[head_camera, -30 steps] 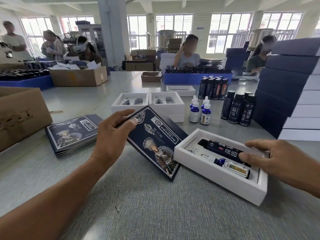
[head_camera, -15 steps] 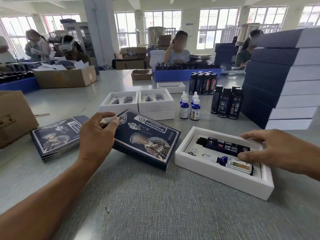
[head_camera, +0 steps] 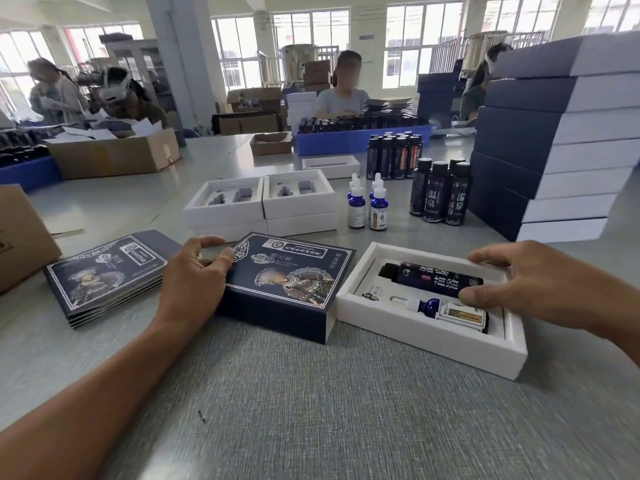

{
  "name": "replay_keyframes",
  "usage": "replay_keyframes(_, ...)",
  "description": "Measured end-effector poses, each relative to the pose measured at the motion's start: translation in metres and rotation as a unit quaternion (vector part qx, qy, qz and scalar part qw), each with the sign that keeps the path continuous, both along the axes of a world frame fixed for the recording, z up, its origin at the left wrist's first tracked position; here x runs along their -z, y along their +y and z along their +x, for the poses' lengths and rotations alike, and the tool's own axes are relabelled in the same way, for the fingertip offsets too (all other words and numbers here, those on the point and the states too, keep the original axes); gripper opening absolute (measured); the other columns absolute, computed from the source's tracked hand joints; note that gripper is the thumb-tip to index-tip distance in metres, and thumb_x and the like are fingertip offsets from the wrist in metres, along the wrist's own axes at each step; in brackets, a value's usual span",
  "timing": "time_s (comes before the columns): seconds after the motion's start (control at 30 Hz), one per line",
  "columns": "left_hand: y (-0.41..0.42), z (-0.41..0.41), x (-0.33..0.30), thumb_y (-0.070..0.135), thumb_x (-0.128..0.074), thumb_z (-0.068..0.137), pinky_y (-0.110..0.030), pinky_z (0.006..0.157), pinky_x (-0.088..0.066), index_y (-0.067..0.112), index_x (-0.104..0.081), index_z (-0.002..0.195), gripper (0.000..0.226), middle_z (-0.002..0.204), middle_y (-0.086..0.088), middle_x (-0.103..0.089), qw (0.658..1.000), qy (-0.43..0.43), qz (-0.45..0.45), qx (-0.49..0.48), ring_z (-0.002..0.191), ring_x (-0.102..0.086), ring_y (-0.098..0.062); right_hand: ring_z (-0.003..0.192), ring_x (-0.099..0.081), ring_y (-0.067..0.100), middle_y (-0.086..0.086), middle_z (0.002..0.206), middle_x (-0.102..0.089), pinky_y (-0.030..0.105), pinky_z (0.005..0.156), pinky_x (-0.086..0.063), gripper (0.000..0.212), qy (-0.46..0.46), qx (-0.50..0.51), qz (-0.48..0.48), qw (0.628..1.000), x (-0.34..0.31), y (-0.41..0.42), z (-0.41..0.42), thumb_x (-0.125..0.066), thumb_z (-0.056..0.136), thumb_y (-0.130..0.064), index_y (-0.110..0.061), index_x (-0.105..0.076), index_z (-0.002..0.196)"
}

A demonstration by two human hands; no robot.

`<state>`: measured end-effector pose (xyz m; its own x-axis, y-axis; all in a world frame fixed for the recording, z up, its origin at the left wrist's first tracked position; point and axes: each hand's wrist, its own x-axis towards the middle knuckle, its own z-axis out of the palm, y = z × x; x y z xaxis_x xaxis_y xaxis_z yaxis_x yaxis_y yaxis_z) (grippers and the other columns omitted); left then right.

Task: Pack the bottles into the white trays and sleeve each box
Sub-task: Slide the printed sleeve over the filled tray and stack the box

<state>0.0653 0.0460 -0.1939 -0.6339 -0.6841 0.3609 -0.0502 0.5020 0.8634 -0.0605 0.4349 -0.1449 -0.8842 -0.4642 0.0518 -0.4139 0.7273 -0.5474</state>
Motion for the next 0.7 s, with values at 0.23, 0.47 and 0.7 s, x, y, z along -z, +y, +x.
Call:
replay_keyframes(0.23,0.001,-0.001,0.0,0.033,-0.066,0.094,-0.042,0.075,-0.058,0.03,-0.061,0.117,0.023,0.092,0.003,-0.067,1.0,-0.017,0.005,0.0,0.082,-0.069,-0.017,0.11,-0.051,0.008,-0.008,0.135,-0.059,0.031,0.091,-0.035,0.084,0.003,-0.041,-0.011,0.999,0.004,-0.009,0.007,-0.078,0.065,-0.056,-0.024,-0.053,0.139)
replay_keyframes(0.47,0.002,-0.001,-0.001,0.032,-0.065,0.094,-0.045,0.079,-0.058,0.029,-0.061,0.116,0.022,0.094,0.0,-0.067,1.0,-0.02,0.009,-0.004,0.084,-0.068,-0.021,0.106,-0.052,0.002,-0.01,0.134,-0.059,0.025,0.085,-0.037,0.09,0.002,-0.069,-0.001,0.998,0.001,-0.009,0.009,-0.072,0.06,-0.062,-0.025,-0.052,0.14)
replay_keyframes(0.7,0.004,0.0,-0.003,0.03,-0.065,0.095,-0.045,0.078,-0.058,0.028,-0.063,0.111,0.016,0.094,-0.001,-0.067,1.0,-0.015,0.023,0.0,0.084,-0.068,-0.021,0.093,-0.052,-0.01,-0.025,0.109,-0.054,0.01,0.074,-0.032,0.088,0.005,-0.082,0.011,0.997,-0.001,-0.008,0.007,-0.073,0.06,-0.061,-0.025,-0.053,0.139)
